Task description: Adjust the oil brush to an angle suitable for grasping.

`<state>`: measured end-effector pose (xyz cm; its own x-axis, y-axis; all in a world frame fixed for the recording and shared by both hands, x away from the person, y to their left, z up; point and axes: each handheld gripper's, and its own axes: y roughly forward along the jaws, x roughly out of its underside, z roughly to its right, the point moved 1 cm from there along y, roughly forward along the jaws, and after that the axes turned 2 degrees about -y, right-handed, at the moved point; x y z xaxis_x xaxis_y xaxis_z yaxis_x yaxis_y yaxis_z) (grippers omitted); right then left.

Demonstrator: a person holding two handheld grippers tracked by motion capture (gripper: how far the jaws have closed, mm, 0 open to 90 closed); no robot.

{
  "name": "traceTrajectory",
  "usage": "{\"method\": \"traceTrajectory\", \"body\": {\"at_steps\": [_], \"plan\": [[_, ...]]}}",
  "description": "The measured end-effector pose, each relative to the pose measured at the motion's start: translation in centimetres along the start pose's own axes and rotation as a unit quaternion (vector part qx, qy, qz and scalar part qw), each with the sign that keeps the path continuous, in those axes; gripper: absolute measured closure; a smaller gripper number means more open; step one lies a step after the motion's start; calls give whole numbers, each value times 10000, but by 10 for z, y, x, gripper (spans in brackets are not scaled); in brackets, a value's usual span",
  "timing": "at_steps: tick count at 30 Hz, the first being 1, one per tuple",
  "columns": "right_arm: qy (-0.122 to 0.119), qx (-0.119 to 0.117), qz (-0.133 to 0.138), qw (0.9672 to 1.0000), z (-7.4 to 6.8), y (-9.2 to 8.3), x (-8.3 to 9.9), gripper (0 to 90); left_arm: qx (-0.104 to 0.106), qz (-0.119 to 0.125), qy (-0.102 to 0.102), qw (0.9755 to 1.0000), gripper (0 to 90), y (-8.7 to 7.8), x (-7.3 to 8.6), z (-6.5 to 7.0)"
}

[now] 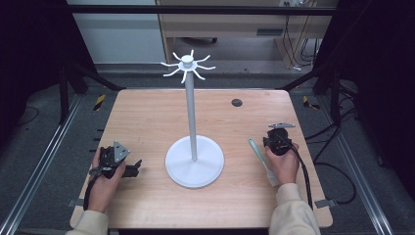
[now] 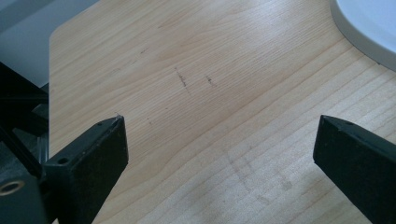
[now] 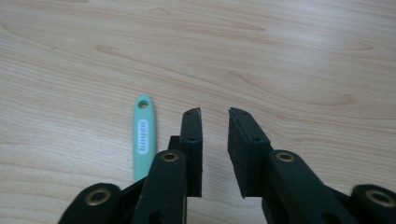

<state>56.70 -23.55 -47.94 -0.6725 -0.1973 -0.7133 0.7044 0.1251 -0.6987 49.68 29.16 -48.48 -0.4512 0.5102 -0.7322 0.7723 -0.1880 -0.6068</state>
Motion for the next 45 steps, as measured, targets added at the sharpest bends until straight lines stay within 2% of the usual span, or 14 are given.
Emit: {"method": "traceTrajectory", "body": {"at_steps": [6,12,18,30,41,45], "plan": [[-75,-148,-272,9995,-4,4,-1,846,0,6,-9,10000,27,0,0,0],[-131,-262,-368,9989,-7,9,0,900,7,-3,10,10000,27,0,0,1],[-128,-404,-453,9981,-8,13,1,900,8,-5,7,10000,27,0,0,1],[-211,-493,-460,9975,-15,17,0,900,25,-10,13,10000,27,1,0,1],[-279,-526,-575,9966,-19,20,1,900,36,-37,47,10000,27,1,0,2],[-397,-694,-585,9951,-24,19,1,900,40,-44,54,10000,27,1,0,2]]}}
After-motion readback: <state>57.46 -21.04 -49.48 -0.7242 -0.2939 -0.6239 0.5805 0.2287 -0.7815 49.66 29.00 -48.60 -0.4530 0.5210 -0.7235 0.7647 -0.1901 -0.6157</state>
